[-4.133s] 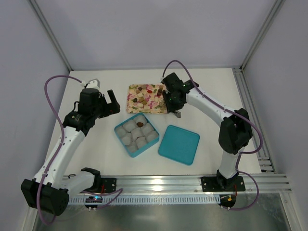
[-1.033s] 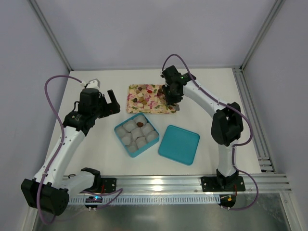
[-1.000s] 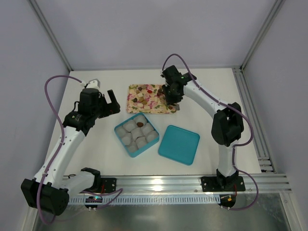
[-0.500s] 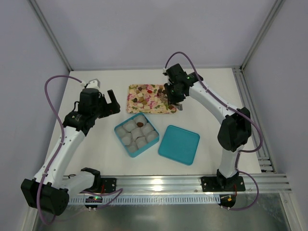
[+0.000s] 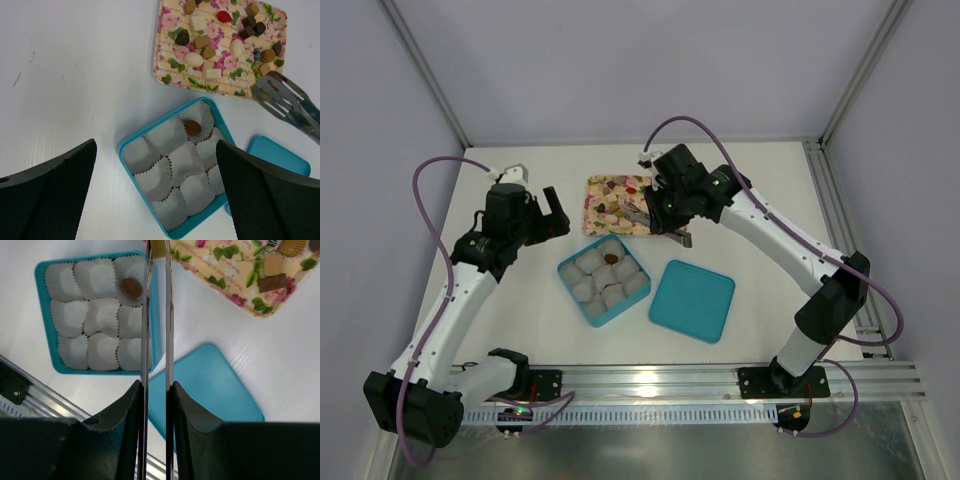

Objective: Pack the chocolate

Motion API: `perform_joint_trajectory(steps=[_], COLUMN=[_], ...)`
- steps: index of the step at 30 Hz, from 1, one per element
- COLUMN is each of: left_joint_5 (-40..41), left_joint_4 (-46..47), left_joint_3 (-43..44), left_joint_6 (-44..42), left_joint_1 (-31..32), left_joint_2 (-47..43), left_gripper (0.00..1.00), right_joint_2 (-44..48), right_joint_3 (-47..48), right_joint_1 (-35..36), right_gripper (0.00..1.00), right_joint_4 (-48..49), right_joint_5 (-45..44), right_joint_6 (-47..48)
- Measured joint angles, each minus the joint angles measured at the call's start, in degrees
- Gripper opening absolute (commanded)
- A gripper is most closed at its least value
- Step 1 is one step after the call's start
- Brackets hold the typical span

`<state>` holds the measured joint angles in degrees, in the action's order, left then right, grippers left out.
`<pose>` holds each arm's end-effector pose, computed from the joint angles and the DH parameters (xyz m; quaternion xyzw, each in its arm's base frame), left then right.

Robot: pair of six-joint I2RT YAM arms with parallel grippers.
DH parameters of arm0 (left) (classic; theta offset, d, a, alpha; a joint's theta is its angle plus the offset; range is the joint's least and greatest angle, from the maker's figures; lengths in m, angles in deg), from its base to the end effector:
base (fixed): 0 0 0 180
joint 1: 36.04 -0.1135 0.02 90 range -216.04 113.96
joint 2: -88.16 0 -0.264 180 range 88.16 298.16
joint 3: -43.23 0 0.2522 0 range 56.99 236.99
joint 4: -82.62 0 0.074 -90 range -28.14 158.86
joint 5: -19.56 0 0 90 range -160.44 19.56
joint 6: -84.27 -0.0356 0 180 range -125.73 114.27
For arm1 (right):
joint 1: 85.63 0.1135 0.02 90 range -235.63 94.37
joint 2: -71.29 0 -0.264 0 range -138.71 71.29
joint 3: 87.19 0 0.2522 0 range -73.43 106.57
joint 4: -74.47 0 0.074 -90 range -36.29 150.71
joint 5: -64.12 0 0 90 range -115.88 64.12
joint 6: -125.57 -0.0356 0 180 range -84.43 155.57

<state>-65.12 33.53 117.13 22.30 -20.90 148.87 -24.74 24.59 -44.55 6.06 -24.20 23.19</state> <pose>0.2181 -0.0556 0.3371 -0.1208 0.8817 -0.1287 0.4376 0.2684 0.2353 0.3574 -0.2393 0.9166 0.1564 0.2796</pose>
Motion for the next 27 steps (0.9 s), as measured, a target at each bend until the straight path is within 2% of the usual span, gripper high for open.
perform_joint_trajectory(steps=[12, 27], left_joint_5=[0.0, 0.2], left_joint_4=[0.0, -0.4], left_joint_3=[0.0, 0.0], left_joint_6=[0.0, 0.0], left_joint_1=[0.0, 0.0], left_joint_2=[0.0, -1.2], left_gripper=[1.0, 1.0], right_joint_2=[-0.6, -7.6], right_joint_3=[-1.5, -1.5], right_joint_1=[10.2, 11.7], right_gripper=[0.28, 0.28], right_joint_4=[0.2, 3.2], right_joint_5=[1.2, 2.3], right_joint_6=[-2.4, -3.3])
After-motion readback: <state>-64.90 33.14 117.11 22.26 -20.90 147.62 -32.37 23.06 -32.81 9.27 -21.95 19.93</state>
